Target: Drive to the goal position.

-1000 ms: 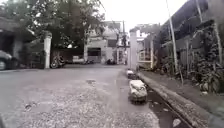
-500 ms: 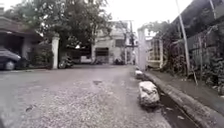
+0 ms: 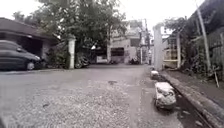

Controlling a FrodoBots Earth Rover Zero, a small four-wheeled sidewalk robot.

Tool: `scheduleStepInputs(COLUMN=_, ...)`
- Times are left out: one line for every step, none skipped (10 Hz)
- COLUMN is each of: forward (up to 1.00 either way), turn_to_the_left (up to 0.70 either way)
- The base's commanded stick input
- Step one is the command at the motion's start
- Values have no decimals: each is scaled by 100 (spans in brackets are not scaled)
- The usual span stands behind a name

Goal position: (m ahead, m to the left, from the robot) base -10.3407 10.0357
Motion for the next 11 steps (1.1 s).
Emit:
scheduleStepInputs(forward=50, turn_to_the_left=27)
scheduleStepInputs(forward=50, turn_to_the_left=27)
scheduleStepInputs(forward=50, turn_to_the_left=27)
scheduleStepInputs(forward=50, turn_to_the_left=27)
scheduleStepInputs(forward=50, turn_to_the_left=27)
scheduleStepInputs(forward=50, turn_to_the_left=27)
scheduleStepInputs(forward=50, turn_to_the_left=13)
scheduleStepInputs(forward=50, turn_to_the_left=0)
scheduleStepInputs(forward=50, turn_to_the_left=0)
scheduleStepInputs(forward=50, turn_to_the_left=0)
scheduleStepInputs(forward=50, turn_to_the_left=0)
